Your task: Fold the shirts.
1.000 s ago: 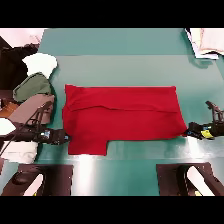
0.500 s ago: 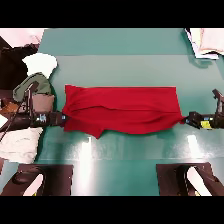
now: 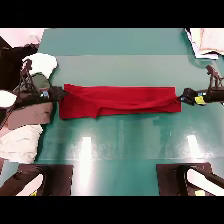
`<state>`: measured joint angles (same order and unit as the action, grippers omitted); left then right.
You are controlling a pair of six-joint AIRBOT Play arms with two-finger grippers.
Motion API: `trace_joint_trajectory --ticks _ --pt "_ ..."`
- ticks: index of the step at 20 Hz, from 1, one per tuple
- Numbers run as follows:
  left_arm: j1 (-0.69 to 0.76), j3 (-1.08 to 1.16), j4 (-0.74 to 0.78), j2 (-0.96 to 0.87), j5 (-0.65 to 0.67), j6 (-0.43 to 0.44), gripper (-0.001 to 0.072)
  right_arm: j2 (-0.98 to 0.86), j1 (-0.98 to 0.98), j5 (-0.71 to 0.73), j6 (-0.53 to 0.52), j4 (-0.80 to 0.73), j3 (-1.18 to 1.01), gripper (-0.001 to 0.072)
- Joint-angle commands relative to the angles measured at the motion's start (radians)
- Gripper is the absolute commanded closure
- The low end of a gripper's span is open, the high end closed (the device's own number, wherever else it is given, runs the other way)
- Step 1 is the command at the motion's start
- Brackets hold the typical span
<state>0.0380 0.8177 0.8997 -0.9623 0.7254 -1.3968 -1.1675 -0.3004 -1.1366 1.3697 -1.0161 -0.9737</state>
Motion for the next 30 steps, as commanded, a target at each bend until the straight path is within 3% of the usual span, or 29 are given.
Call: trace_joint_trajectory --ticks 1,11,12,13,14,16,19,20,21,22,23,26,30 --pt "0.000 0.075 -0.003 -0.129 -0.091 0.010 0.0684 -0.106 0.018 0.068 0.056 -0.002 -0.093 0.0701" --pt "0.000 0.138 -0.016 -0.318 -0.245 0.009 0.0682 -0.232 0.018 0.169 0.062 0.005 -0.129 0.0687" --pt "0.000 0.138 -0.022 -0.327 -0.246 0.009 0.0636 -0.243 0.018 0.168 0.062 0.010 -0.129 0.0556" --pt "0.000 0.138 -0.021 -0.330 -0.245 0.009 0.0384 -0.253 0.018 0.166 0.061 0.032 -0.129 0.0411" --pt "0.000 0.138 -0.024 -0.330 -0.245 0.007 0.0234 -0.259 0.018 0.164 0.053 0.058 -0.129 0.0382" --pt "0.000 0.150 -0.026 -0.328 -0.234 0.007 0.0237 -0.258 0.014 0.153 0.010 0.083 -0.132 0.0374" --pt "0.000 0.208 -0.025 -0.327 -0.133 0.009 0.0238 -0.260 -0.033 -0.005 -0.060 0.081 -0.186 0.0287" --pt "0.000 0.229 -0.025 -0.327 -0.086 0.009 0.0239 -0.262 -0.059 -0.053 -0.075 0.081 -0.209 0.0160" --pt "0.000 0.250 -0.025 -0.327 -0.036 0.010 0.0318 -0.273 -0.092 -0.109 -0.084 0.081 -0.238 0.0104" --pt "0.000 0.268 -0.025 -0.327 0.010 0.011 0.0566 -0.293 -0.125 -0.164 -0.092 0.081 -0.264 0.0104" --pt "0.000 0.279 -0.025 -0.327 0.044 0.026 0.0675 -0.325 -0.156 -0.227 -0.093 0.082 -0.291 0.0105" --pt "0.000 0.287 -0.026 -0.327 0.142 0.043 0.0675 -0.443 -0.211 -0.336 -0.100 0.085 -0.332 0.0114" --pt "0.000 0.287 -0.026 -0.327 0.278 0.043 0.0675 -0.567 -0.217 -0.319 -0.162 0.162 -0.329 0.0161"
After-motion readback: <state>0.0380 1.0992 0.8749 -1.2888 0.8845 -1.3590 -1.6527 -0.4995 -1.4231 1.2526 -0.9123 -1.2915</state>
